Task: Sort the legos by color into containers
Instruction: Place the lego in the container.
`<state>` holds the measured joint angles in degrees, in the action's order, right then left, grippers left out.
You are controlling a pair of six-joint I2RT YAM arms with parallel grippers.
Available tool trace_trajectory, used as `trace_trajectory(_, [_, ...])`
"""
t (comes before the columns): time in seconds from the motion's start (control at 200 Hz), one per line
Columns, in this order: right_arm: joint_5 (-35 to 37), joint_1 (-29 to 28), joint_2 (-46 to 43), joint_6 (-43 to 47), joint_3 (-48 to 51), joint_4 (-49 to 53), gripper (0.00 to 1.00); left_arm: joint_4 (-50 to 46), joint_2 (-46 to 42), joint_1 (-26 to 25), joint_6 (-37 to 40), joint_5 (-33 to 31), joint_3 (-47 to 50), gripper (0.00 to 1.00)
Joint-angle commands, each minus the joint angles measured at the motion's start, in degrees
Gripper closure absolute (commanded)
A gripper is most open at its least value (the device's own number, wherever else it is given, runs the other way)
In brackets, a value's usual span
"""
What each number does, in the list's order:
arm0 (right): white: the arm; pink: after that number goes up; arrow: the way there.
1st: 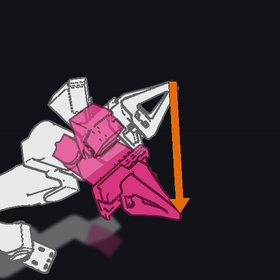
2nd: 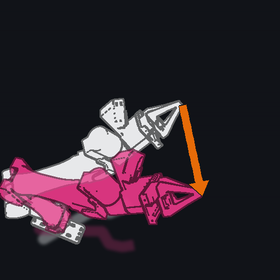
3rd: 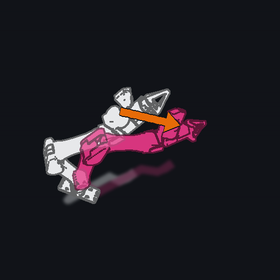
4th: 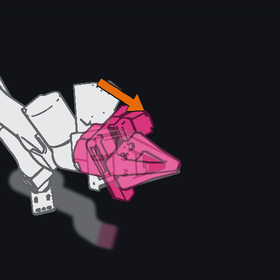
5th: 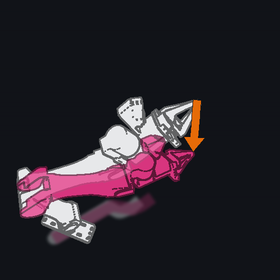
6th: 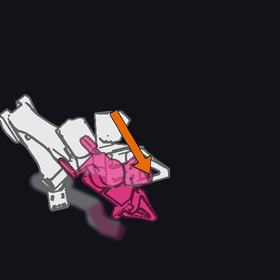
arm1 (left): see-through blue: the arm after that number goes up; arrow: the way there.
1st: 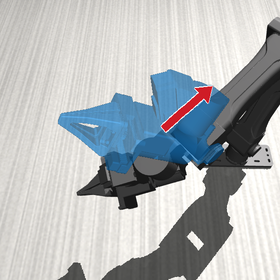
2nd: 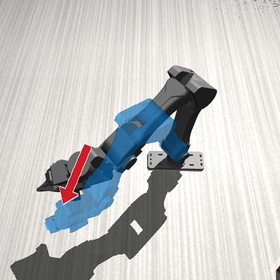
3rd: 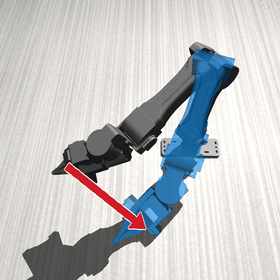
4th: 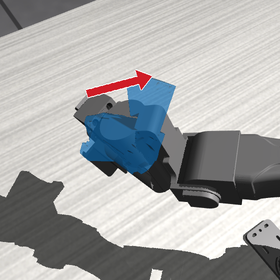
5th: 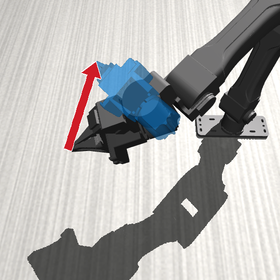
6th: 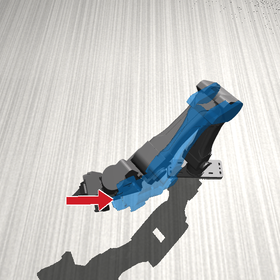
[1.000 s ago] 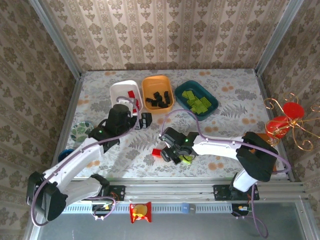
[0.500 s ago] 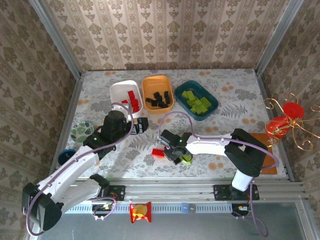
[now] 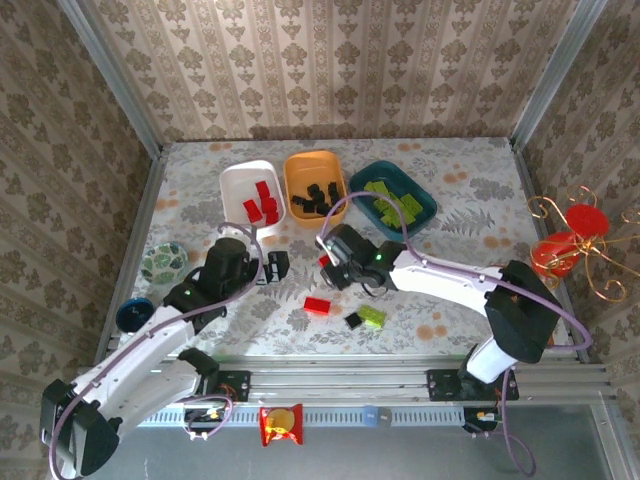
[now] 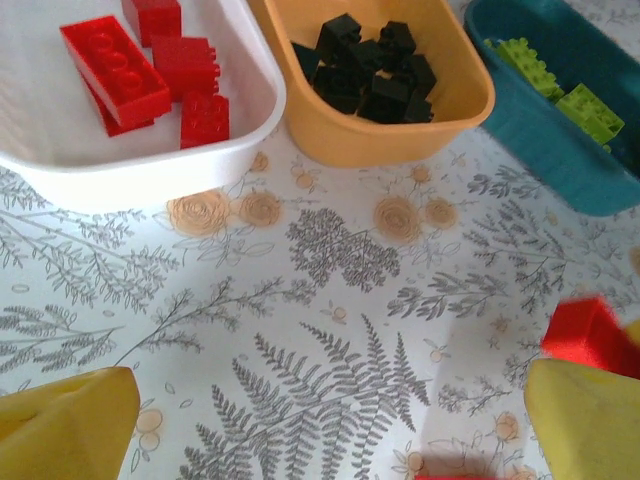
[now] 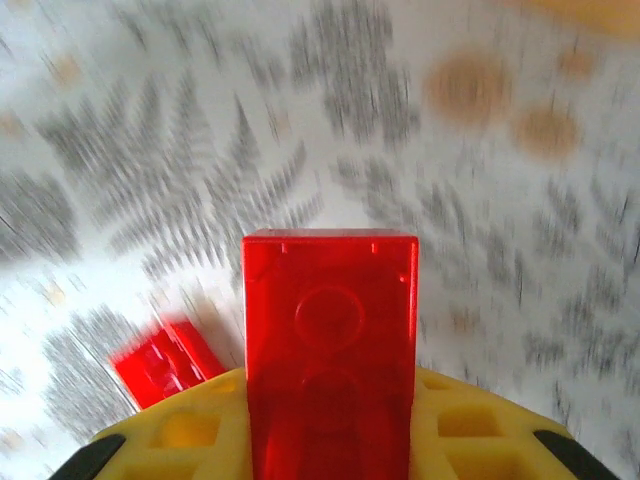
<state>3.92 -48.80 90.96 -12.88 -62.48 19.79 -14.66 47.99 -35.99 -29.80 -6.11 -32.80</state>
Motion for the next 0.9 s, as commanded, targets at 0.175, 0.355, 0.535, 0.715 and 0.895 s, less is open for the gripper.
trace_trajectory(0.175, [-10.50, 4.64, 17.01, -0.04, -24.32, -5.55, 0.79, -3.02, -3.30, -1.25, -2.10, -2.53, 0.89, 0.00])
trace_trajectory(0.355, [-15.09, 7.22, 31.26, -3.44, -43.17, -1.95, 0.79, -3.87, -5.01, -2.32, -2.45, -3.48, 1.50, 0.00])
trace_trajectory(0.535, [-17.16, 8.06, 43.95, -7.53, -57.86, 1.74, 0.77, -4.48, -5.26, -2.75, -2.46, -3.30, 1.42, 0.00])
trace_trajectory(0.715, [-21.57, 9.46, 48.71, -11.91, -62.37, -1.32, 0.44, -5.29, -5.71, -2.84, -1.89, -3.25, 1.16, 0.00])
trace_trajectory(0.895, [-21.77, 9.90, 42.15, -11.44, -55.03, -6.95, 0.30, -4.56, -5.45, -2.95, -0.84, -1.77, 1.16, 0.00])
